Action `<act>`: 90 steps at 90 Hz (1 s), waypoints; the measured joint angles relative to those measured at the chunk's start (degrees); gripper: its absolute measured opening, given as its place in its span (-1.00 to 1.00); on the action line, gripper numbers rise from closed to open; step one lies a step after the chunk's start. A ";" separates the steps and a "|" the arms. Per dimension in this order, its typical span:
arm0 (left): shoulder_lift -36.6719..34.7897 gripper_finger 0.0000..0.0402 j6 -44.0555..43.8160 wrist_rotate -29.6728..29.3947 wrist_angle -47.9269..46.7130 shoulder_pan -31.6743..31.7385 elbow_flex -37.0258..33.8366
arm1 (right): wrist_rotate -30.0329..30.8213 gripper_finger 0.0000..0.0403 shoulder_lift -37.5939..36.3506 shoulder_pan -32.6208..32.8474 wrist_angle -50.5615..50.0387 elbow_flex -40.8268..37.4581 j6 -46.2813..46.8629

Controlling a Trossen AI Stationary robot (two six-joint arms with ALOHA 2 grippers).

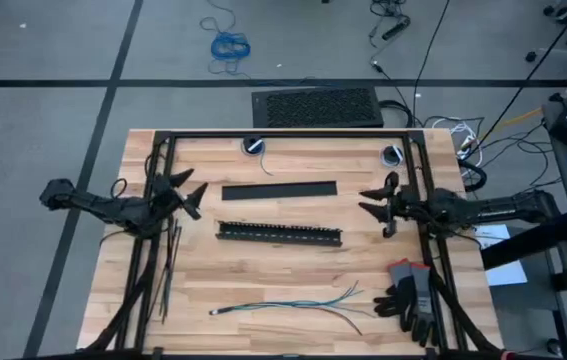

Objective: Ziptie cables
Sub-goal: Wrap the cable wires with the black zip tie

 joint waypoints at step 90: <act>26.80 -0.02 -37.25 21.70 -32.57 1.10 21.94 | 2.66 -0.30 28.79 -6.83 -37.21 43.14 -7.68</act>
